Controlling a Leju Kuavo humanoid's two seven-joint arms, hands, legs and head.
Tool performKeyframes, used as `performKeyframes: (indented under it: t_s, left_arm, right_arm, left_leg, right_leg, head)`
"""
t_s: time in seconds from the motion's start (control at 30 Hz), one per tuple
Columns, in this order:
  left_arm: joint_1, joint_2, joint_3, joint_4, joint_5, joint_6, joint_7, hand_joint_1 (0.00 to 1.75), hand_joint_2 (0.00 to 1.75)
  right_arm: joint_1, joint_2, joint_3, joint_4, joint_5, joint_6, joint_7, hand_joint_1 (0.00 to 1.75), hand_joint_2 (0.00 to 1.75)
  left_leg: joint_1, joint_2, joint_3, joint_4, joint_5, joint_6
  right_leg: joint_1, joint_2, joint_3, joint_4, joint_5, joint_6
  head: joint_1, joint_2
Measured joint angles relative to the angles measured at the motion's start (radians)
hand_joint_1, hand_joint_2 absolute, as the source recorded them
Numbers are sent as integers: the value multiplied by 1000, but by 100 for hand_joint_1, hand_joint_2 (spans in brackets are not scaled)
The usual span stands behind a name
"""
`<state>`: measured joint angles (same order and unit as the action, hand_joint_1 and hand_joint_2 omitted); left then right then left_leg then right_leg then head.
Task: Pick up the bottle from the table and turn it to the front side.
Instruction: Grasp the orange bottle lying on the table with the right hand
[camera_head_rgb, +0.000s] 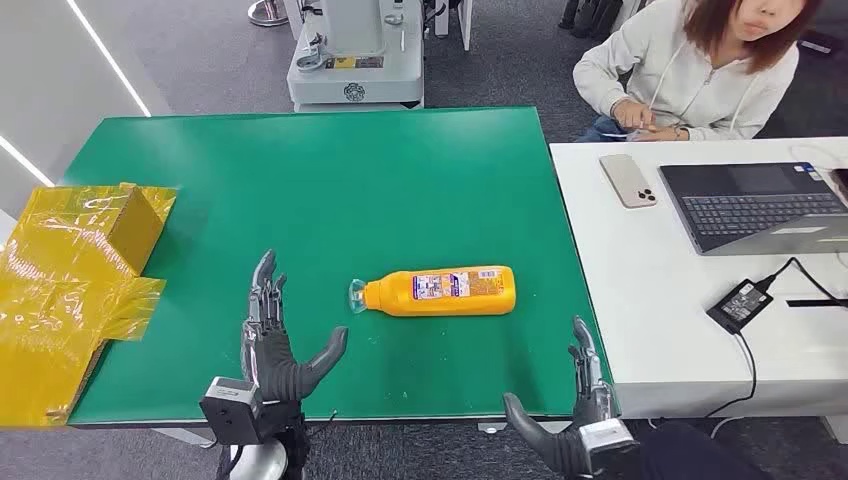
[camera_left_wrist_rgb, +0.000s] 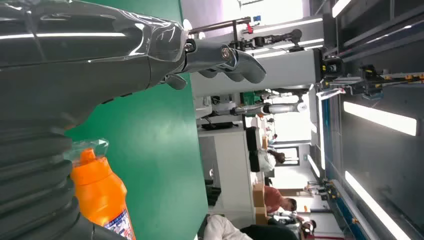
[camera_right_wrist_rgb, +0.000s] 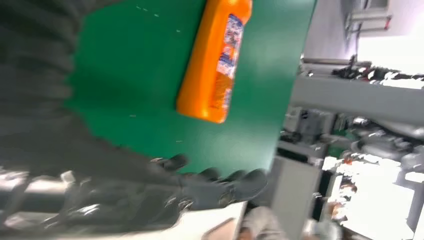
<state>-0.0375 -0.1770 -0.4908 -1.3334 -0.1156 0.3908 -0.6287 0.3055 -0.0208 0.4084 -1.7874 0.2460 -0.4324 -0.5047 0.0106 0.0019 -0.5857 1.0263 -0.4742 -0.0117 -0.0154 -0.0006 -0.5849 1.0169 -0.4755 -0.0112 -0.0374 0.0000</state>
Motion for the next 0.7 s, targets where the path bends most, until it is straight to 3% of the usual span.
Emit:
performKeyframes:
  t_s: [0.13,0.3,0.43,0.57,0.7]
  left_arm:
    - [-15,-8,-14,12,1,-23,-10,0,175]
    - [-62,-16,-47,55,30,-50,-27,0,175]
    - [-102,-17,-62,100,56,-67,-42,0,175]
    - [-133,-18,-67,134,70,-78,-46,0,175]
    - [-158,-18,-72,165,78,-89,-51,0,175]
  right_arm:
    - [-91,-22,-19,43,220,24,120,0,175]
    - [-327,-59,-60,189,360,196,235,0,175]
    - [-523,-105,-50,349,356,319,265,0,175]
    - [-688,-119,-20,510,296,321,246,0,175]
    - [-786,-120,18,634,257,349,251,0,175]
  left_leg:
    - [0,1,0,0,1,0]
    - [0,1,0,1,4,1]
    - [0,1,0,2,5,1]
    - [0,1,0,2,6,0]
    - [0,0,-1,2,6,0]
  right_leg:
    - [0,1,0,0,1,0]
    - [0,2,0,0,5,1]
    - [0,2,0,0,7,1]
    - [0,2,0,0,7,1]
    - [0,1,-1,1,7,1]
  head:
    - [0,0]
    - [0,0]
    - [0,0]
    - [0,0]
    - [0,0]
